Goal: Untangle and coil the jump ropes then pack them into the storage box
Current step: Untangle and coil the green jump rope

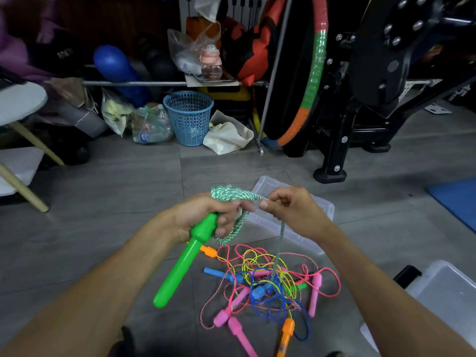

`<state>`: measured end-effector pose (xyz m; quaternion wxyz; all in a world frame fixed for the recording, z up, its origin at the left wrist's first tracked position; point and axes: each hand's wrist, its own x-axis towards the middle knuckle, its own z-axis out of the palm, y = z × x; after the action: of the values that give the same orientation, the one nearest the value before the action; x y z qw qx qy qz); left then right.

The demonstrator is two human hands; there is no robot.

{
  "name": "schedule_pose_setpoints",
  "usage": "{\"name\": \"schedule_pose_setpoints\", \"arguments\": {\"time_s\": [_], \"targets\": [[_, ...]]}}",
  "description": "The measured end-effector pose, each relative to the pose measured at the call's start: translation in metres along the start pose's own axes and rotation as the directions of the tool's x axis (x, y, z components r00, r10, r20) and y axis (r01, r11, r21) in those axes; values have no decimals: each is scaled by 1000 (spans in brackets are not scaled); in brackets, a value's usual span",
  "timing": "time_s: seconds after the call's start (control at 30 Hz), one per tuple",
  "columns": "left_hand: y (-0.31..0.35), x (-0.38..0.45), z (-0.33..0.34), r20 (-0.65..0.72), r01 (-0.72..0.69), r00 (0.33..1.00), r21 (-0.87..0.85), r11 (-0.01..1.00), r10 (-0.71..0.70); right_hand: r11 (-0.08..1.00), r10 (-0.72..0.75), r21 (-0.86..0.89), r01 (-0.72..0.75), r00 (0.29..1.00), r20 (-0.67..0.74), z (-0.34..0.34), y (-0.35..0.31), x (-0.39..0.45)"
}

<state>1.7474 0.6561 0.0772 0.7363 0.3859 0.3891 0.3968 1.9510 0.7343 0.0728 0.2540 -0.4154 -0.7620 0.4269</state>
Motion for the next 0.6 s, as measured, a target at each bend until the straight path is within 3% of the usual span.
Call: {"name": "schedule_pose_setpoints", "arguments": {"time_s": [0.1,0.2,0.3,0.33,0.4,0.5,0.53,0.57,0.6], "targets": [[2,-3,-10,-9,-136,990,-279,951,139,994,92,45,-98,987,135,5,14,0],[8,-6,-15,-183,-283,955,-331,900,233,983,184,-31,-182,978,99,9,38,-1],[12,-9,-15,-346,-351,907,-309,884,239,966,224,-154,-208,970,92,18,53,-4],[12,-9,-17,-384,-345,896,-285,894,223,972,217,-116,-205,971,101,22,48,-5],[9,-8,-21,-446,-264,883,-217,940,145,967,198,149,-208,977,79,26,28,-1],[3,-4,-19,-506,-82,863,-132,988,4,802,176,570,-179,983,61,16,-3,6],[1,-4,-17,-513,-45,858,-120,992,-23,802,194,570,-178,980,34,11,-4,6],[-1,-3,-15,-511,-28,859,-119,993,-37,866,225,462,-190,974,-21,9,1,7],[-2,-3,-13,-497,-32,867,-134,990,-40,954,239,210,-216,967,-89,9,9,7]]}}
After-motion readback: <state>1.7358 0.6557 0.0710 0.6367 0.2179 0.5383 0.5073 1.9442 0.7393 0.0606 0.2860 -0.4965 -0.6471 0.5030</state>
